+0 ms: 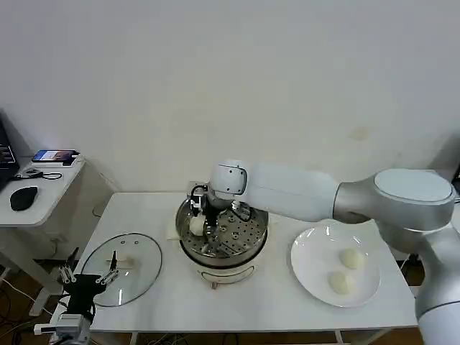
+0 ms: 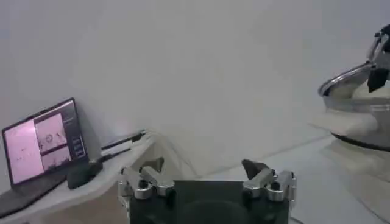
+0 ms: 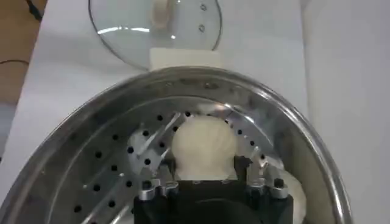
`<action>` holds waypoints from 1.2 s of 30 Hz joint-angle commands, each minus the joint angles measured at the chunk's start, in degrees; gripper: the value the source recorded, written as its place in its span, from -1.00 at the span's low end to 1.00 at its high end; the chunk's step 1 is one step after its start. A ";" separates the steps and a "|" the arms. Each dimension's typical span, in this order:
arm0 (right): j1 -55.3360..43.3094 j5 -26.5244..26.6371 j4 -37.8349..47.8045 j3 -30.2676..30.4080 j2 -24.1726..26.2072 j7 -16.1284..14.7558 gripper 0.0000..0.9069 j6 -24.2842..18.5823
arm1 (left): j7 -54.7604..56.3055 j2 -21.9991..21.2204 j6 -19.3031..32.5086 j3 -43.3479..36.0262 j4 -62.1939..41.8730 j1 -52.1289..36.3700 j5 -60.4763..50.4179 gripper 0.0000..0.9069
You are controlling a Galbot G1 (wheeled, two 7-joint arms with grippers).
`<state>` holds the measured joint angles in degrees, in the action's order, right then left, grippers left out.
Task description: Take steamed baozi put them in steamer then cover it.
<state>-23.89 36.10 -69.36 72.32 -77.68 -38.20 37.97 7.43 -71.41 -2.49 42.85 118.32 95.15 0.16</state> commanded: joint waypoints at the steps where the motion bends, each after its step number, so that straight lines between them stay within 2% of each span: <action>1: -2.73 -0.66 -2.89 -0.11 2.53 0.26 1.00 -0.49 | 0.05 0.17 -0.05 0.18 -0.11 -0.07 -0.05 1.00; 4: -6.31 -1.30 -7.19 0.34 6.62 -0.39 1.00 -1.03 | 0.05 0.08 -0.05 0.08 -0.23 -0.15 -0.10 1.00; 7: -10.25 -2.36 -12.44 0.52 13.60 -1.92 1.00 -2.05 | 0.00 0.11 -0.06 -0.06 -0.24 -0.14 -0.13 1.00; 10: -12.87 -7.61 -16.99 0.83 21.81 -6.86 1.00 -6.41 | -0.01 0.14 -0.06 -0.24 -0.51 -0.16 -0.18 1.00; 11: -13.50 -10.18 -18.38 0.74 25.37 -9.91 1.00 -9.35 | -0.04 0.03 -0.10 -0.44 -0.56 -0.13 -0.18 1.00; 14: -13.35 -15.92 -20.75 -1.20 32.87 -13.50 1.00 -14.08 | -0.09 -0.48 -0.26 -1.14 -0.50 -0.19 -0.25 1.00; 16: -12.68 -17.98 -21.66 -2.25 37.28 -14.52 1.00 -15.92 | -0.13 -0.66 -0.38 -1.65 -0.38 -0.22 -0.38 1.00; 18: -11.14 -21.79 -24.07 -4.06 45.12 -16.28 1.00 -17.61 | -0.19 -0.66 -0.53 -2.14 -0.32 -0.24 -0.60 1.00; 20: -9.66 -24.75 -26.03 -5.29 49.68 -17.54 1.00 -19.57 | -0.25 -0.52 -0.58 -2.43 -0.37 -0.25 -0.69 1.00; 25: -4.75 -29.83 -29.98 -6.63 57.74 -19.85 1.00 -23.28 | -0.37 0.15 -0.75 -3.11 -0.88 -0.47 -0.66 1.00; 28: 1.30 -33.75 -31.92 -10.31 63.25 -20.47 1.00 -26.64 | -0.44 0.67 -0.76 -3.66 -1.17 -0.43 -0.58 1.00; 30: 7.35 -35.42 -32.92 -15.89 65.67 -20.33 1.00 -27.50 | -0.45 0.76 -0.75 -4.03 -1.35 -0.37 -0.69 1.00; 34: 29.54 -39.39 -34.71 -33.94 70.11 -20.36 1.00 -29.99 | -0.44 0.65 -0.71 -4.60 -1.68 -0.22 -1.20 1.00; 35: 33.59 -39.86 -35.02 -37.70 70.45 -20.43 1.00 -30.46 | -0.44 0.65 -0.69 -4.66 -1.73 -0.18 -1.31 1.00; 36: 35.56 -40.60 -35.35 -38.67 70.91 -20.38 1.00 -30.80 | -0.44 0.62 -0.69 -4.73 -1.81 -0.09 -1.40 1.00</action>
<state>-22.03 7.87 -97.54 60.43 -24.74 -55.51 15.57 7.01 -70.86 -3.24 38.93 116.77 94.86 -0.86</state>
